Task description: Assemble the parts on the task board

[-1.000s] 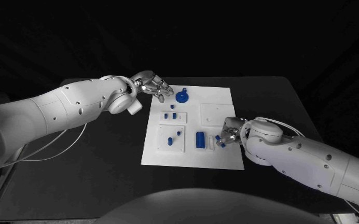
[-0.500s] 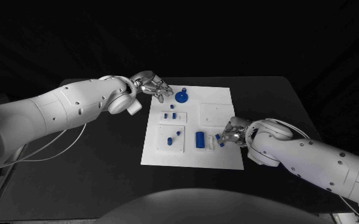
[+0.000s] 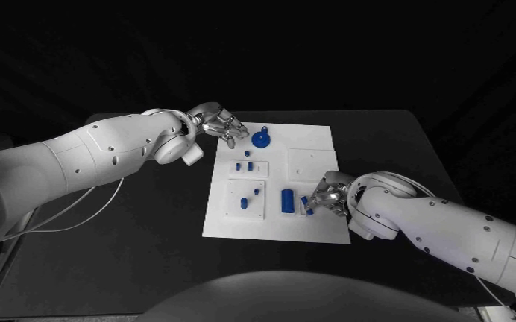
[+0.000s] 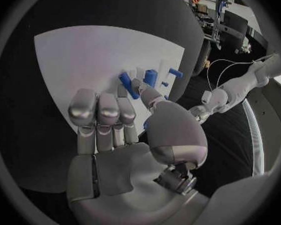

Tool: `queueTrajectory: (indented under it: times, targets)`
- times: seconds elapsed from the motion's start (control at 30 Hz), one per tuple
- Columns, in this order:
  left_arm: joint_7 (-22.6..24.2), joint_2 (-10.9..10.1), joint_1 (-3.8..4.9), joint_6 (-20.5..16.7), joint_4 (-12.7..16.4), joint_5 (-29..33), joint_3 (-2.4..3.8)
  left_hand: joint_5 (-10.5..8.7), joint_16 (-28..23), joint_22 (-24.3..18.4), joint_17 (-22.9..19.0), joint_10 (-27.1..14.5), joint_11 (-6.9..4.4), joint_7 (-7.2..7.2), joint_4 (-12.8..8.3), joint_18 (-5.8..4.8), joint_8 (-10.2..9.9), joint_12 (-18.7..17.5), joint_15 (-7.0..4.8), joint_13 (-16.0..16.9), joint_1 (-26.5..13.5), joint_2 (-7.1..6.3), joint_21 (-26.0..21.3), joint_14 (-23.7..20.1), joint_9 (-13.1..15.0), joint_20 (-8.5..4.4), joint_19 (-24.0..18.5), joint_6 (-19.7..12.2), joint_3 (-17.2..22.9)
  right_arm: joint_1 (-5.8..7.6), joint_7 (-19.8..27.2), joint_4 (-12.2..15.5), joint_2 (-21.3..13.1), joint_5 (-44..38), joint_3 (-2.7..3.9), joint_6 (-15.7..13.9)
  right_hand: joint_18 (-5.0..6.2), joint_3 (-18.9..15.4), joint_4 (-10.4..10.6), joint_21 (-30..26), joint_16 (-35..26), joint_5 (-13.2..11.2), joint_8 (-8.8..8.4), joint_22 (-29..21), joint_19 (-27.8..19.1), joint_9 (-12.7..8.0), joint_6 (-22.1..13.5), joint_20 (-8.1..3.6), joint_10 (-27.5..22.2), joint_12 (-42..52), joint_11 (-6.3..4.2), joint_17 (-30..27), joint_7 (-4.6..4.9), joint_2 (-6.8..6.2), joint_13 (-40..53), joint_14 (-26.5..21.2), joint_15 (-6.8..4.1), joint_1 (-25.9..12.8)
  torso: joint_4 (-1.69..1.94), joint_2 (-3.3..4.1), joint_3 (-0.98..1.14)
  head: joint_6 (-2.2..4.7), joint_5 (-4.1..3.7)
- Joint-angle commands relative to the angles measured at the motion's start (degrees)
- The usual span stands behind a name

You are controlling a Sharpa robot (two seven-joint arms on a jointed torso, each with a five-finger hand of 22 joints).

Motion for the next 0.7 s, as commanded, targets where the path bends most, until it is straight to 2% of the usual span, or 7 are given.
queueTrajectory:
  times: [0.03,0.4,0.47,0.6,0.63,0.67,0.7]
  targets:
    - [0.1,0.1,0.02,1.2,0.1,-0.1,0.03,-0.22,-0.2,-0.1,0.0,-0.4,0.03,-0.07,-0.3,-0.52,-0.1,0.0,0.18,0.0,0.0,0.41,0.2,0.3,0.1,-0.11,0.4,0.1,-0.2,0.14,-0.9,-0.5,0.4,1.5,0.01,3.4,-0.68,-0.8,0.2,-0.3,-0.3,-2.0,0.15,-0.1,3.2,0.0,0.1,-0.19,-0.2,-0.2,-0.03,-0.1,-0.41,0.1,-0.1,0.1,-0.47,-0.1,-0.02,-0.03,-0.05,0.0,-0.02]
    - [0.0,0.1,0.02,1.5,0.1,-0.2,0.02,-0.24,-0.2,-0.1,0.0,-0.5,0.05,-0.06,-0.2,-0.52,-0.1,0.0,0.2,0.0,0.0,0.41,0.2,0.3,0.1,-0.08,0.4,0.1,-0.2,0.31,-1.4,-1.9,1.4,0.5,-0.01,4.6,-0.71,-1.9,0.8,-0.4,-0.4,-2.4,0.16,-0.1,3.1,-0.3,0.3,-0.22,-0.2,-0.3,-0.09,-0.1,-0.57,0.11,-0.2,0.1,-0.5,-0.3,0.01,0.0,-0.01,0.0,0.11]
    - [0.0,0.1,0.02,1.5,0.1,-0.2,0.02,-0.26,-0.2,-0.1,0.0,-0.5,0.05,-0.06,-0.2,-0.51,-0.1,0.0,0.2,0.0,-0.1,0.42,0.2,0.3,0.1,-0.07,0.4,0.1,-0.2,0.32,-1.3,-2.0,1.6,0.5,-0.01,4.6,-0.72,-2.8,1.4,-0.4,-0.4,-2.3,0.15,-0.1,3.1,-0.5,0.3,-0.24,-0.2,-0.4,-0.12,-0.1,-0.64,0.04,-0.3,0.1,-0.51,-0.6,-0.04,0.01,0.0,0.0,0.16]
    - [-0.1,0.1,0.02,1.6,0.1,-0.2,0.02,-0.26,-0.2,-0.1,0.0,-0.5,0.05,-0.06,-0.2,-0.51,-0.1,0.0,0.2,0.0,-0.1,0.42,0.2,0.3,0.1,-0.07,0.4,0.1,-0.2,0.33,-1.2,-2.4,1.7,0.5,-0.01,4.8,-0.75,-4.6,3.2,-0.2,-0.3,-5.8,0.12,0.0,3.2,-0.9,0.4,-0.26,-0.1,-0.4,-0.12,-0.1,-0.79,0.51,-0.3,0.2,-0.52,-1.7,-0.03,-0.02,-0.02,0.0,0.16]
    - [-0.1,0.1,0.02,1.6,0.1,-0.2,0.02,-0.26,-0.2,-0.1,0.0,-0.5,0.05,-0.06,-0.2,-0.51,-0.1,0.0,0.2,0.0,-0.1,0.42,0.2,0.3,0.1,-0.07,0.4,0.1,-0.2,0.34,-1.2,-2.4,1.7,0.5,-0.01,4.9,-0.74,-4.6,4.0,-0.2,-0.3,-7.1,0.12,0.0,3.2,-1.0,0.5,-0.27,-0.1,-0.4,-0.15,-0.1,-0.85,0.98,-0.3,0.2,-0.52,-2.6,-0.03,-0.02,-0.03,0.0,0.19]
    - [-0.1,0.1,0.02,1.6,0.1,-0.2,0.02,-0.26,-0.2,-0.1,0.0,-0.5,0.05,-0.06,-0.2,-0.51,-0.1,0.0,0.2,0.0,-0.1,0.42,0.2,0.3,0.1,-0.07,0.4,0.1,-0.2,0.35,-1.2,-2.5,1.8,0.5,-0.01,5.1,-0.73,-3.9,4.3,-0.3,-0.4,-9.4,0.13,0.0,3.2,-1.2,0.6,-0.31,-0.2,-0.4,-0.19,-0.1,-0.9,1.18,-0.4,0.1,-0.57,-3.1,-0.01,-0.03,-0.03,0.0,0.2]
    - [-0.1,0.1,0.02,1.6,0.1,-0.2,0.02,-0.26,-0.2,-0.1,0.0,-0.5,0.05,-0.06,-0.2,-0.51,-0.1,0.0,0.2,0.0,-0.1,0.42,0.2,0.3,0.1,-0.07,0.4,0.1,-0.2,0.36,-1.1,-2.5,1.8,0.6,-0.02,5.3,-0.74,-3.1,4.5,-0.2,-0.4,-9.9,0.14,0.0,3.2,-1.4,0.7,-0.31,-0.2,-0.5,-0.15,-0.1,-0.91,0.83,-0.4,0.1,-0.57,-3.9,-0.02,-0.03,-0.01,0.0,0.18]
